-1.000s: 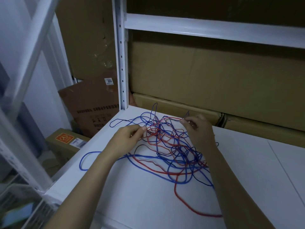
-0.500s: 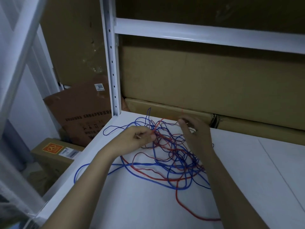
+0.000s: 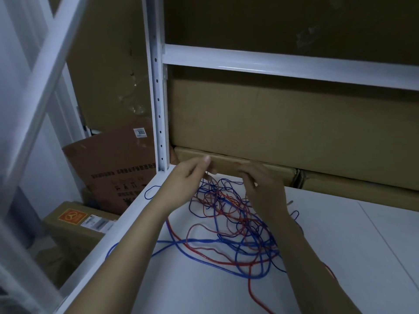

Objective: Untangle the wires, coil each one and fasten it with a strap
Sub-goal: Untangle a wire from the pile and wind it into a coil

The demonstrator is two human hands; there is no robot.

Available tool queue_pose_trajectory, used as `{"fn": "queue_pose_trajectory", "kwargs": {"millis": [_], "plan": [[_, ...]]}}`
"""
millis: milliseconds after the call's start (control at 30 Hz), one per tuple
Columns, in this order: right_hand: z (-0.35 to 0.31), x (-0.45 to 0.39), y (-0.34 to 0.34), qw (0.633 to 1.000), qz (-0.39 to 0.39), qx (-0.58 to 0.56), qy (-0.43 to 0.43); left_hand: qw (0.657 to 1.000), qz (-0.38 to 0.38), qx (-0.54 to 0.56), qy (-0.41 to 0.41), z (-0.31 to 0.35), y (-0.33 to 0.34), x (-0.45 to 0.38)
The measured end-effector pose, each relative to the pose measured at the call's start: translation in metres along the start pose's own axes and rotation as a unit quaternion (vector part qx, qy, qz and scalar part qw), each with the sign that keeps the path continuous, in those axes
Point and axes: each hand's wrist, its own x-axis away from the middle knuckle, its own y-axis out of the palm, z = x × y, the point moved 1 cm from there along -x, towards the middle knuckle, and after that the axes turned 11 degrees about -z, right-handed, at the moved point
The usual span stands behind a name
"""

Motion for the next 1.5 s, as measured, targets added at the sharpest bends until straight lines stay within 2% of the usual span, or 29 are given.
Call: {"fn": "queue_pose_trajectory", "kwargs": {"millis": [100, 233, 300, 333, 367, 400, 467, 533, 600, 633, 733, 900, 1000, 1100, 1267, 1367, 1500], "plan": [[0.001, 0.002, 0.002, 0.996, -0.017, 0.062, -0.063, 0.997, -0.044, 0.058, -0.038, 0.005, 0.001, -0.002], [0.001, 0.000, 0.006, 0.992, -0.009, 0.073, -0.098, 0.990, -0.106, 0.087, -0.044, 0.001, 0.007, -0.001], [-0.001, 0.001, 0.011, 0.999, 0.001, 0.012, -0.051, 0.989, -0.108, 0.090, -0.041, -0.002, 0.009, 0.001], [-0.003, 0.001, 0.014, 0.997, 0.003, -0.074, 0.015, 0.989, -0.102, 0.104, -0.040, -0.004, 0.010, 0.001], [-0.006, 0.001, 0.018, 0.979, -0.001, -0.183, 0.092, 0.988, -0.092, 0.118, -0.037, -0.005, 0.011, 0.001], [-0.008, 0.003, 0.023, 0.943, -0.016, -0.292, 0.160, 0.988, -0.079, 0.129, -0.033, -0.006, 0.011, 0.002], [-0.013, 0.008, 0.032, 0.871, -0.061, -0.429, 0.230, 0.986, -0.048, 0.155, -0.028, -0.009, 0.012, 0.002], [-0.016, 0.017, 0.040, 0.833, -0.106, -0.480, 0.251, 0.979, -0.016, 0.200, -0.040, -0.014, 0.011, 0.004], [-0.019, 0.026, 0.048, 0.819, -0.132, -0.493, 0.263, 0.960, 0.009, 0.274, -0.061, -0.021, 0.009, 0.007], [-0.019, 0.030, 0.051, 0.822, -0.146, -0.483, 0.265, 0.948, 0.022, 0.309, -0.071, -0.024, 0.007, 0.009], [-0.024, 0.041, 0.060, 0.877, -0.207, -0.374, 0.222, 0.928, 0.049, 0.360, -0.079, -0.034, 0.002, 0.017], [-0.040, 0.049, 0.070, 0.946, -0.258, -0.152, 0.126, 0.907, 0.029, 0.414, -0.073, -0.044, 0.001, 0.028], [-0.056, 0.047, 0.076, 0.963, -0.253, -0.077, 0.060, 0.896, 0.041, 0.437, -0.061, -0.048, 0.000, 0.032], [-0.070, 0.049, 0.079, 0.964, -0.260, -0.058, 0.005, 0.889, 0.081, 0.448, -0.041, -0.054, 0.000, 0.035], [-0.079, 0.054, 0.083, 0.969, -0.232, -0.061, -0.048, 0.935, 0.126, 0.327, -0.051, -0.064, -0.002, 0.044], [-0.079, 0.051, 0.083, 0.978, -0.184, -0.046, -0.086, 0.959, 0.117, 0.253, -0.059, -0.068, -0.001, 0.049], [-0.075, 0.046, 0.084, 0.983, -0.127, -0.019, -0.128, 0.972, 0.088, 0.203, -0.081, -0.072, -0.001, 0.055]]}}
